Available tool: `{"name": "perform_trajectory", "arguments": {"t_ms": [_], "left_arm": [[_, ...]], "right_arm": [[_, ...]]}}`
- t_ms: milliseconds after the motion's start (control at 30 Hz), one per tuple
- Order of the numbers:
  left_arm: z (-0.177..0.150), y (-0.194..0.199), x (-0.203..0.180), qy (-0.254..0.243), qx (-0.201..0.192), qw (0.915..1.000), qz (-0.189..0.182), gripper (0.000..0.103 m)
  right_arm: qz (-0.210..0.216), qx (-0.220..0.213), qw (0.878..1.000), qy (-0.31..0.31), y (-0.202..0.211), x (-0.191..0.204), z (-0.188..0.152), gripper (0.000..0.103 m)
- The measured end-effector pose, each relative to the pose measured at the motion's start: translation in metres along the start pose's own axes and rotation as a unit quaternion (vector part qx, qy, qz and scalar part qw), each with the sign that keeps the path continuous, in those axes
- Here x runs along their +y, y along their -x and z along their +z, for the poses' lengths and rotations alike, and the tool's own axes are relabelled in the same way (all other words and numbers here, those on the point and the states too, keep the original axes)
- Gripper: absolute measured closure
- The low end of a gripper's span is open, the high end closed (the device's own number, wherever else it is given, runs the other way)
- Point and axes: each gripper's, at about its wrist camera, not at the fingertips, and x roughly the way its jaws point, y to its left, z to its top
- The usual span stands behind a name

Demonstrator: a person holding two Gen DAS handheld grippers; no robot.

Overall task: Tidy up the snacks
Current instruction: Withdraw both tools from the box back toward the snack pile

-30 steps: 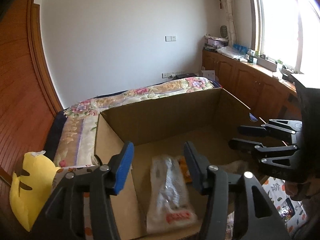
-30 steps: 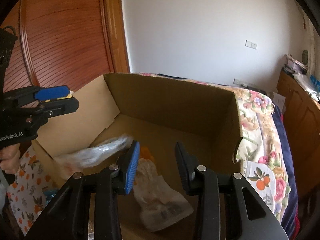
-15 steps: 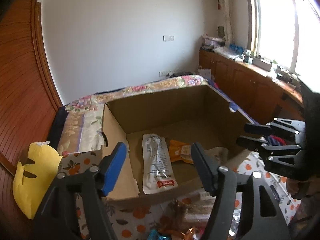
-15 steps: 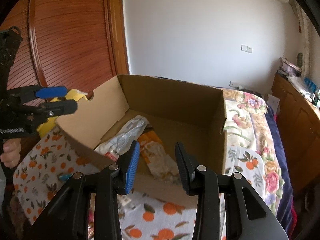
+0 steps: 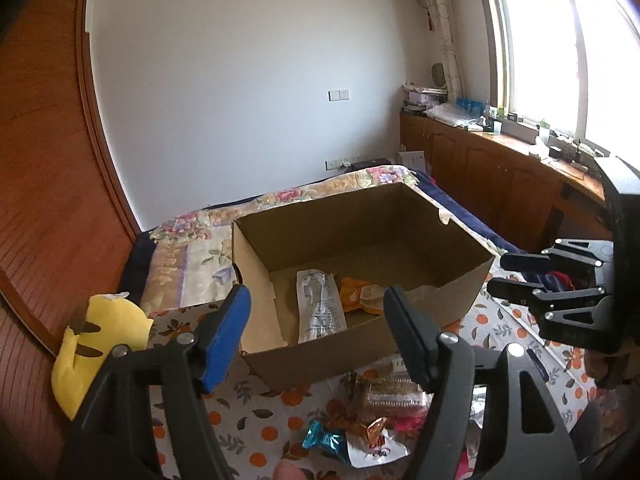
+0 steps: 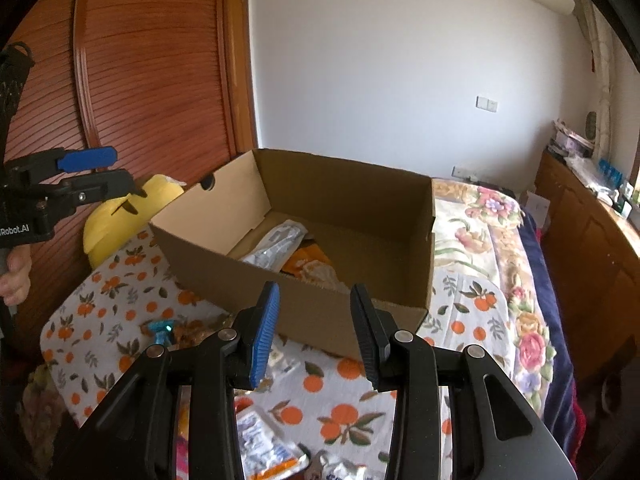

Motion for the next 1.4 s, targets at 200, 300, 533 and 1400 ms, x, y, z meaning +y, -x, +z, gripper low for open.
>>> {"name": "perform_trajectory", "arguments": {"t_ms": [200,300,533,1400], "left_arm": [[-0.012,0.011,-0.01,-0.019,0.005,0.9998,0.001,0.033],[-0.021,0.019,-0.019,-0.039,-0.011,0.9992,0.004,0.033],[-0.038,0.022,-0.028,-0.033,0.0,0.9992,-0.022,0.032],[-0.137,-0.045,-0.089,0.015,0.143,0.9834,-0.111,0.032]], "right_arm": [[-0.005,-0.002,1.0,-0.001,0.018,0.001,-0.008,0.066],[-0.006,0.0,1.0,-0.001,0.023,0.002,-0.014,0.066],[-0.009,0.008,1.0,-0.004,0.03,0.002,-0.028,0.066],[0.005,0.088,0.996,-0.021,-0.008,-0.025,-0.138,0.037]]}}
